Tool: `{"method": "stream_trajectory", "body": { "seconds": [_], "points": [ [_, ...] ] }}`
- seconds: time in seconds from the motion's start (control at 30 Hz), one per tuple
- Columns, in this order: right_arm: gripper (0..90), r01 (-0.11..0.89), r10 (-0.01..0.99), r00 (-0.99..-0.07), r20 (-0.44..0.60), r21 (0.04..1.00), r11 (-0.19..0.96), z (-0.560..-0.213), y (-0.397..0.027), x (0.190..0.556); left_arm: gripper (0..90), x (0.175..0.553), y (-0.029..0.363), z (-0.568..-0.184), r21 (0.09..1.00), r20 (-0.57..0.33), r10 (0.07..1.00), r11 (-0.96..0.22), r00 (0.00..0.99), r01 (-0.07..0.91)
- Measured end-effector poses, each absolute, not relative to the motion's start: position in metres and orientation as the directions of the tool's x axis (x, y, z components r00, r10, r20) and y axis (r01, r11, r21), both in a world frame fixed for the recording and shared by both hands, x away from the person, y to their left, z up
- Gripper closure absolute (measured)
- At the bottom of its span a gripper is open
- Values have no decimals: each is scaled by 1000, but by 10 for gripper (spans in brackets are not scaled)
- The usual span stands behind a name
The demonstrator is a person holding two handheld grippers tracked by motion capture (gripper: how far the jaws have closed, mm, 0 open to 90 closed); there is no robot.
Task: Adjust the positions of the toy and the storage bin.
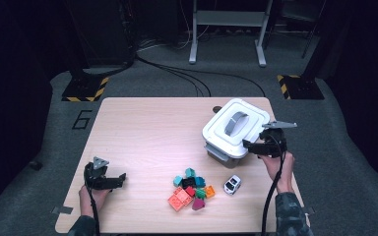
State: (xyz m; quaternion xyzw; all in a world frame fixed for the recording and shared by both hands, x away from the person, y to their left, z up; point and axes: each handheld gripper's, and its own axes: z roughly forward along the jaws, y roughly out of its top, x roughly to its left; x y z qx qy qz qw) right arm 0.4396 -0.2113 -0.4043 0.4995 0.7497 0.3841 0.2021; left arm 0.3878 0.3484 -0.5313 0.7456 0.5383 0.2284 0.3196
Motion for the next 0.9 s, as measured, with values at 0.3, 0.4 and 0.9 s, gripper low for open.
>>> {"method": "stream_trajectory", "body": {
  "seconds": [0.3, 0.4, 0.9],
  "points": [
    [229, 600, 908, -410, 84, 775, 200, -405, -199, 435, 13, 388, 348, -531, 723, -3, 949, -216, 316, 656],
    [224, 591, 906, -419, 66, 777, 216, -405, -193, 432, 13, 388, 348, -531, 723, -4, 949, -216, 316, 656],
    [194, 584, 910, -413, 38, 778, 232, -401, -169, 426, 15, 388, 348, -532, 727, -4, 949, -214, 315, 653]
  ]
}}
